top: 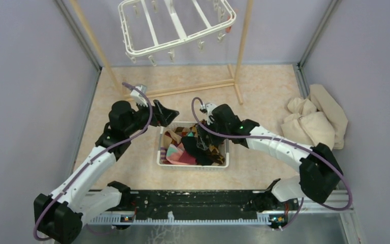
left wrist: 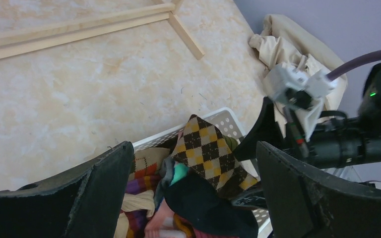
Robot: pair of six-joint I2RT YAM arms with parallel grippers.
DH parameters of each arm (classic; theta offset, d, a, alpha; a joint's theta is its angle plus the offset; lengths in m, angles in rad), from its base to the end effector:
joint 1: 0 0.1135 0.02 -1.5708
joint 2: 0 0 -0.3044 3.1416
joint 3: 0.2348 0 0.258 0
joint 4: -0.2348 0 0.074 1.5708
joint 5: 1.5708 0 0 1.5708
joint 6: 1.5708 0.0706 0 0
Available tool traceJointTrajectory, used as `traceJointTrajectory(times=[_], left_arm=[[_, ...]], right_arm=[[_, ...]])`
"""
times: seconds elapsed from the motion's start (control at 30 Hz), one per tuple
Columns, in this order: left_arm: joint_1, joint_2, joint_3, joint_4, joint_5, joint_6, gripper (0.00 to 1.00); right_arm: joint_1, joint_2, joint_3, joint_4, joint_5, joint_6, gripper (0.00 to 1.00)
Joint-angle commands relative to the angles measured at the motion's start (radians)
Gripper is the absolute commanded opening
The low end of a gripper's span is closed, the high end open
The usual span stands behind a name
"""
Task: Remove the socks clipped to the hanger
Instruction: Place the sock in the bin.
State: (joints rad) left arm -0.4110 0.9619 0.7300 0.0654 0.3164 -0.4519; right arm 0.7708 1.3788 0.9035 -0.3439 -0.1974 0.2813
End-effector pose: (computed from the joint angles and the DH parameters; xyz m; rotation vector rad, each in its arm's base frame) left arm 0.2140 -0.1172 0.3406 0.2061 1.8051 -0.8979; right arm 0.2129 0.2261 0.2462 -0.6991 2.3969 0.7079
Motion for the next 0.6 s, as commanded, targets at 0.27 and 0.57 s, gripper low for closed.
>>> traceJointTrajectory(times=[0.27,0.57], left_arm=[[-0.082,0.051,0.072,-0.155,-0.18,0.092,0.99],[-0.113,0.057,0.041,-0.162,-0.265,0.021,0.99]], right_arm=[[0.01,-0.183,0.089,-0.078,0.16,-0.065,0.75],[0.012,-0.125,0.068,0.032,0.24,-0.033,0.46]])
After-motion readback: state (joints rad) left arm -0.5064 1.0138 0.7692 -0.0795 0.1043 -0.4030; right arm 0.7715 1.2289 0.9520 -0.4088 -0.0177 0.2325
